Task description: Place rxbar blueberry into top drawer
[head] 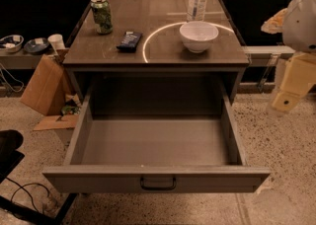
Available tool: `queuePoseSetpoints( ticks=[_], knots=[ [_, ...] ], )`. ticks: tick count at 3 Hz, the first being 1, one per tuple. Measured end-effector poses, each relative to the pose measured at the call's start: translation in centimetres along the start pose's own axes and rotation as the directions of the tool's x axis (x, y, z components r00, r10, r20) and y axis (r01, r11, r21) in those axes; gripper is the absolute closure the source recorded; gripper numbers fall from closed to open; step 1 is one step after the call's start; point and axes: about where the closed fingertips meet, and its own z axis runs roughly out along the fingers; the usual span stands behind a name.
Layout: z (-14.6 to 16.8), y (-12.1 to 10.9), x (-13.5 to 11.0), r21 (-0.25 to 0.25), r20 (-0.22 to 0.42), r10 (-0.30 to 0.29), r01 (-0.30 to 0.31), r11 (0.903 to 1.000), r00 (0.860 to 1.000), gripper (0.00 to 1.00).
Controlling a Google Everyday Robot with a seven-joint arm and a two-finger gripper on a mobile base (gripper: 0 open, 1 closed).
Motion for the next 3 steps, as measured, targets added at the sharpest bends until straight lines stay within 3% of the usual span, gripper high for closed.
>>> queuePoseSetpoints(
  ticks=[1,2,3],
  knots=[
    [2.1,-1.3,-2.6,0.028,0.081,-0.086,0.084,0.9961,0.993,0.00],
    [4.1,-4.1,-6.2,0.102,0.189,-0.151,0.134,0.9857,0.970,0.00],
    [5.1,-8.9,-12.3,0.189,0.286,-0.126,0.073,0.9793,0.950,0.00]
  ],
)
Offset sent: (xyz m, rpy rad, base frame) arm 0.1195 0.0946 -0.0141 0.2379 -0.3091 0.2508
